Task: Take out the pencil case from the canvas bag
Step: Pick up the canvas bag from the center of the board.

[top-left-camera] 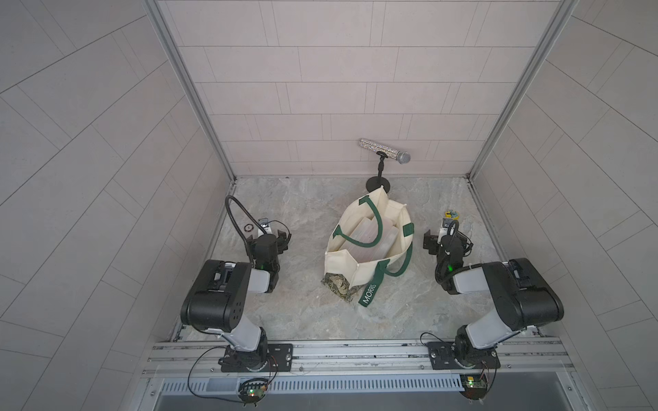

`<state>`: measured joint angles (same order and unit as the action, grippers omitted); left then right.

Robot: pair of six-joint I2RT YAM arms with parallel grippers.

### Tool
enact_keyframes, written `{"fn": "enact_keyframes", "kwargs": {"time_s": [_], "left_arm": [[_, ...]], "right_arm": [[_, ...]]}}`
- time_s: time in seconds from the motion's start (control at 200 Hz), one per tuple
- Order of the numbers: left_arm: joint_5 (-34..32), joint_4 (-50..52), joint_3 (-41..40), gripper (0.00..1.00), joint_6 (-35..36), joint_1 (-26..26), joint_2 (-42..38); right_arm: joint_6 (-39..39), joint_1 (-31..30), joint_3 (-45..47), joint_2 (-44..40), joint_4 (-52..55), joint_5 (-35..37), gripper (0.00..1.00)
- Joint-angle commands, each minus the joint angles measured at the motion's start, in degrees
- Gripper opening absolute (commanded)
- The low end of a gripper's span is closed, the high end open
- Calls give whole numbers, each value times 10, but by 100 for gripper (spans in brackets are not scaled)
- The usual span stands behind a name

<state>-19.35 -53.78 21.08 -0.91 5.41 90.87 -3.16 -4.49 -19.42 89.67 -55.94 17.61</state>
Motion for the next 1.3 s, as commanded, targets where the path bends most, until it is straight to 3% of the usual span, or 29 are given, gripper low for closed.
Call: {"fn": "enact_keyframes", "kwargs": {"time_s": [0.0, 0.105, 1.101, 1.296], "left_arm": [[65, -56, -17, 100, 38, 5, 0], [61, -21, -1, 100, 30, 3, -1], [45, -30, -3, 100, 28, 3, 1], [-26, -53, -12, 100, 8, 6, 1]], "right_arm": [[10, -2, -8, 6, -10, 10, 99], [10, -3, -8, 6, -9, 10, 100], [7, -3, -5, 7, -15, 23, 99], [-7, -2, 19, 5, -60, 58, 100]]}}
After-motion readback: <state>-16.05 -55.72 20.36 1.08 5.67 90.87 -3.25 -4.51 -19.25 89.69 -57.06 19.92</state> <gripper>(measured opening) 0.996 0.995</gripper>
